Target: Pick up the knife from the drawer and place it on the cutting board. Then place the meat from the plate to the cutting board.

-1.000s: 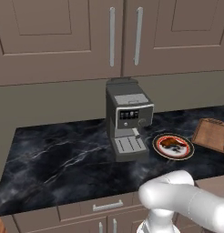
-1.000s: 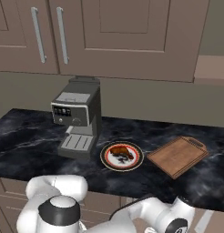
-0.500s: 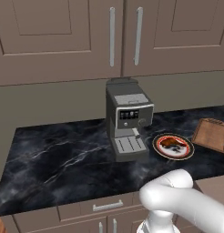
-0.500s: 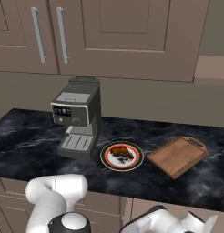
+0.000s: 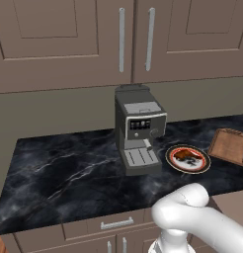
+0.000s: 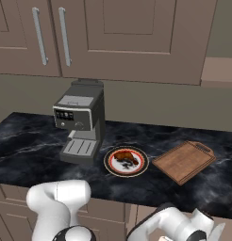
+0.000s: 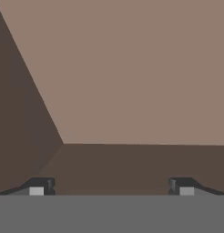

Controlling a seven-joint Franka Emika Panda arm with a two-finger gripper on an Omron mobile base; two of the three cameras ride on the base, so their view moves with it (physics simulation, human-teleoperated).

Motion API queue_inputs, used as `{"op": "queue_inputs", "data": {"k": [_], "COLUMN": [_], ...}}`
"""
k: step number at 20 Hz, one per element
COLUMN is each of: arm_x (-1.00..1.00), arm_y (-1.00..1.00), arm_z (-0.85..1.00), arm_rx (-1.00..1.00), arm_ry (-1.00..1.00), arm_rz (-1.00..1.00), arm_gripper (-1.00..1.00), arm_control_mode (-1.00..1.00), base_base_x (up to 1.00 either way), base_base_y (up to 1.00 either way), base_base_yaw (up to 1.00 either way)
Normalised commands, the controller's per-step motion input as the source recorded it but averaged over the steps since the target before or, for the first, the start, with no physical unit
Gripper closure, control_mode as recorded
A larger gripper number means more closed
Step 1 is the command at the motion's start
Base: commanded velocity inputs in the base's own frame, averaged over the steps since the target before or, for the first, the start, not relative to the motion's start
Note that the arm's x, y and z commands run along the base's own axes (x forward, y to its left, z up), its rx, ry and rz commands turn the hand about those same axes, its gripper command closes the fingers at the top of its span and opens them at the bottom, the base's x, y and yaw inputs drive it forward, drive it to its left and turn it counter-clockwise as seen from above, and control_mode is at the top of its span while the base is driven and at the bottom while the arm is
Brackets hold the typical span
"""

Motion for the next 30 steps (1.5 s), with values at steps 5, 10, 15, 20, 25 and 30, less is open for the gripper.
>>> {"op": "queue_inputs", "data": {"k": [5,10,15,20,25,30], "arm_x": [0.58,0.26,0.13,0.18,0.25,0.24], "arm_y": [-0.22,-0.47,-0.39,-0.32,-0.17,-0.15], "arm_z": [0.01,0.00,-0.16,-0.21,-0.28,-0.31], "arm_rx": [0.00,0.00,0.00,-0.01,0.00,0.00], "arm_ry": [-0.11,-0.17,-0.13,-0.04,0.00,0.02], "arm_rz": [0.00,0.01,0.01,0.00,0.00,0.00], "arm_gripper": [-1.00,-1.00,-1.00,-1.00,-1.00,-1.00], "arm_control_mode": [-1.00,-1.00,-1.00,-1.00,-1.00,-1.00], "base_base_x": [0.00,0.00,0.00,0.00,0.00,0.00], "base_base_y": [0.00,0.00,0.00,0.00,0.00,0.00], "base_base_yaw": [0.00,0.00,0.00,0.00,0.00,0.00]}}
